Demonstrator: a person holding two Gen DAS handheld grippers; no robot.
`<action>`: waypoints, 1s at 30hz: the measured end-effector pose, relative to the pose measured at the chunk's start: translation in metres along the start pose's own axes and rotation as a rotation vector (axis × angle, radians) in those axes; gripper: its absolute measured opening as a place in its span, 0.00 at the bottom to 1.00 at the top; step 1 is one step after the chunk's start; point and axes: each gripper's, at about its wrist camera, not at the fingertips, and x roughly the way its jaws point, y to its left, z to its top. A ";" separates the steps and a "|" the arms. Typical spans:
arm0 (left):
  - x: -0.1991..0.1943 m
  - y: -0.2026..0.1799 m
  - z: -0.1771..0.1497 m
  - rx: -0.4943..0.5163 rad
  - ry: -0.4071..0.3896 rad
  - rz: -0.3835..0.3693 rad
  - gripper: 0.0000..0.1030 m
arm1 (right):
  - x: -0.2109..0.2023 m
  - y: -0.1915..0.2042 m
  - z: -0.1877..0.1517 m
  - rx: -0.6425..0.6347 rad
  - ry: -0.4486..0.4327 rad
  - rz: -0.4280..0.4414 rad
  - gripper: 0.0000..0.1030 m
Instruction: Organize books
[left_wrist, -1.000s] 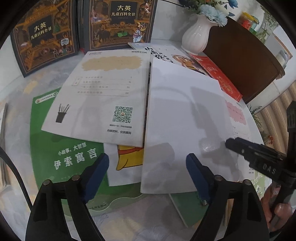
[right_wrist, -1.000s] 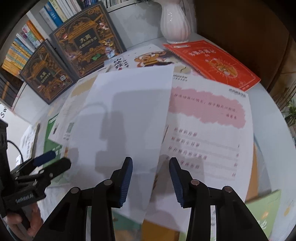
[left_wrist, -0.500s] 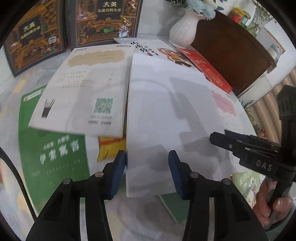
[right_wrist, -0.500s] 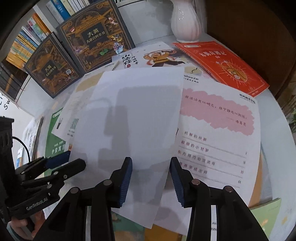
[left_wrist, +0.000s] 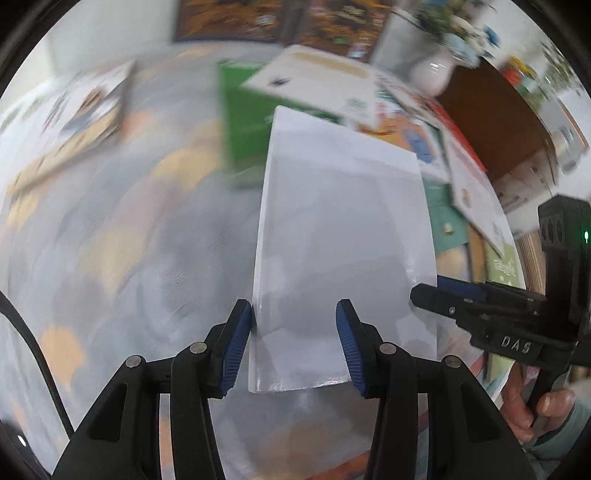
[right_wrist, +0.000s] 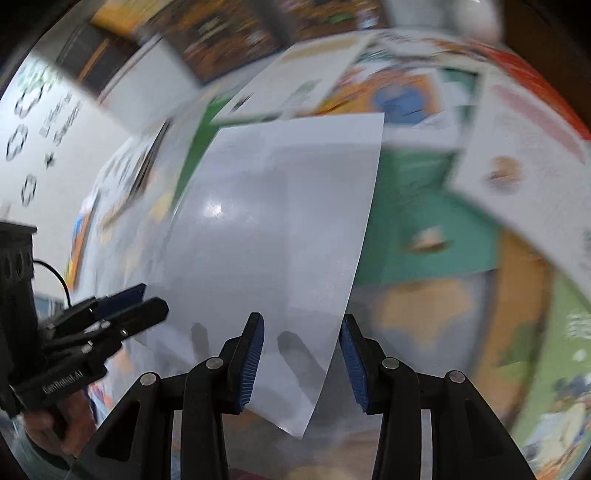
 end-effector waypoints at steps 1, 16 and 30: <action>0.001 0.007 -0.003 -0.019 0.000 -0.001 0.42 | 0.005 0.006 -0.001 -0.009 0.005 0.002 0.39; -0.016 0.024 -0.017 -0.034 -0.027 -0.132 0.38 | 0.004 0.014 -0.031 0.035 -0.004 -0.028 0.30; 0.006 0.048 -0.009 -0.195 -0.012 -0.330 0.16 | -0.001 0.004 -0.039 0.163 -0.072 -0.003 0.31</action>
